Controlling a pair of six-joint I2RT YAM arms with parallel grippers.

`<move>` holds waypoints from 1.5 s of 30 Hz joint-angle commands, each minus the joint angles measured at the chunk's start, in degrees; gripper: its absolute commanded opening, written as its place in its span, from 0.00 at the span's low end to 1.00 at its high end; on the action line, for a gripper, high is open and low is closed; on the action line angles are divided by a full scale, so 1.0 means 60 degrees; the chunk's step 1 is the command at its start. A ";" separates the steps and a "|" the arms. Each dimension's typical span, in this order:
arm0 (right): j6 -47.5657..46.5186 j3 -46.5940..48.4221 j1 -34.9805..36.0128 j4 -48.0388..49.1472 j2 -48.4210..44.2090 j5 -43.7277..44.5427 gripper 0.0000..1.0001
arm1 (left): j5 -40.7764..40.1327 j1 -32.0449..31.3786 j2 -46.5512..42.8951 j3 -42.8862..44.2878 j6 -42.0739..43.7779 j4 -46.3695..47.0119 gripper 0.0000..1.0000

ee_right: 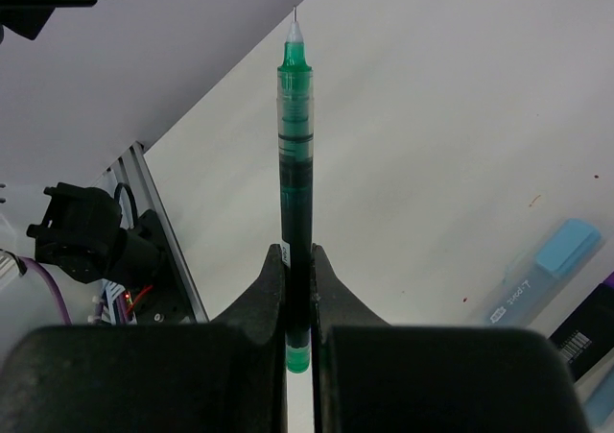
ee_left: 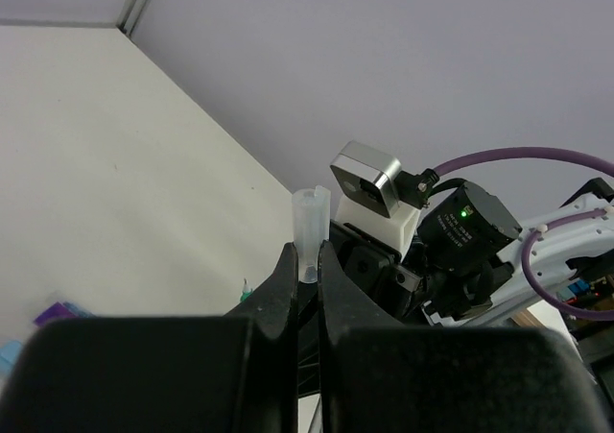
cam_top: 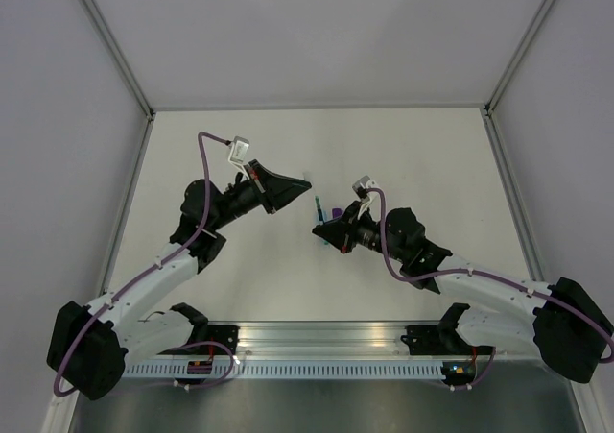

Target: Insert the pens into the pen caps

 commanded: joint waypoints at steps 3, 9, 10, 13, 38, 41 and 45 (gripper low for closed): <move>0.0084 0.0221 0.0011 0.0635 0.0017 -0.0451 0.00 | -0.0469 -0.0007 -0.0216 -0.0118 0.0531 -0.0074 0.02; 0.0202 0.0177 0.0011 0.0928 0.0047 -0.0789 0.00 | -0.0441 -0.0007 -0.0099 -0.0119 0.0516 -0.0001 0.02; 0.0231 0.0163 0.0025 0.0943 0.0047 -0.0818 0.00 | -0.0440 -0.0007 -0.0055 -0.0133 0.0487 0.0014 0.02; 0.0231 0.0163 0.0025 0.0972 0.0047 -0.0818 0.00 | -0.0353 -0.0007 0.0062 -0.0133 0.0414 0.0116 0.02; -0.0018 0.0075 0.0011 0.0694 -0.0334 -0.0086 0.00 | 0.0453 -0.0022 0.0736 -0.0133 -0.0231 0.0951 0.02; -0.0062 0.0046 0.0025 0.0591 -0.0451 0.0031 0.00 | 0.0483 -0.0022 0.0824 -0.0104 -0.0246 0.0981 0.02; -0.0106 0.0016 0.0011 0.0533 -0.0598 0.0148 0.00 | 0.0483 -0.0022 0.0926 -0.0089 -0.0231 0.0937 0.02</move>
